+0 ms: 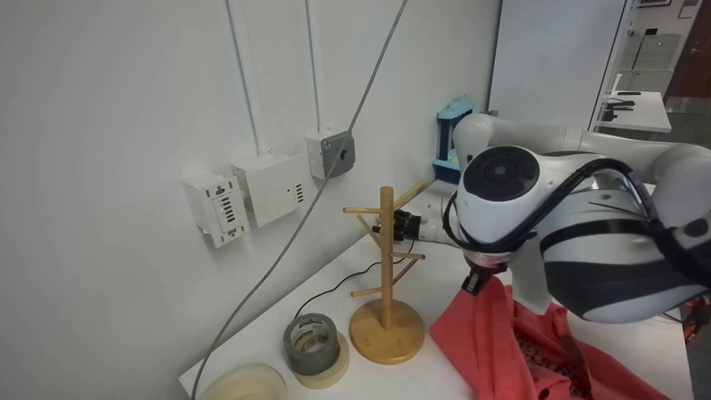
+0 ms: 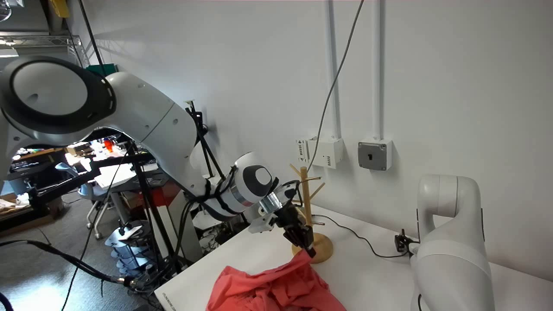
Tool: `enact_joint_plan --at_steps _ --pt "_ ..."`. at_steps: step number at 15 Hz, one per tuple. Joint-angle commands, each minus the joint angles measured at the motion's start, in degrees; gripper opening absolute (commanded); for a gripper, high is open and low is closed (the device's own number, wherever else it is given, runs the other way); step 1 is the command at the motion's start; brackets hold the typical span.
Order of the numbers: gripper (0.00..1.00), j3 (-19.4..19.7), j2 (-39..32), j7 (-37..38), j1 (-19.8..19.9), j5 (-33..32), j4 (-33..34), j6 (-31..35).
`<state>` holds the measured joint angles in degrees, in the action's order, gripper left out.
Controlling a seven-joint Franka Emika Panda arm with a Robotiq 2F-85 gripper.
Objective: Fold the shirt once
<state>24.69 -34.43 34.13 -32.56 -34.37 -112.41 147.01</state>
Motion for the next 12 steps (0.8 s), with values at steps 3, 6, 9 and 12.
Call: enact_joint_plan --at_steps 3,6,9,12 --pt "0.01 -1.18 5.17 8.9 4.47 -9.88 -3.61 -2.26" --pt "0.01 -3.23 6.19 12.83 7.56 -13.33 -5.38 -3.29" --pt "0.01 -7.33 6.96 13.72 12.16 -11.82 -7.69 -3.02" --pt "0.36 -10.66 7.09 14.13 15.83 -9.67 -9.51 -2.71"
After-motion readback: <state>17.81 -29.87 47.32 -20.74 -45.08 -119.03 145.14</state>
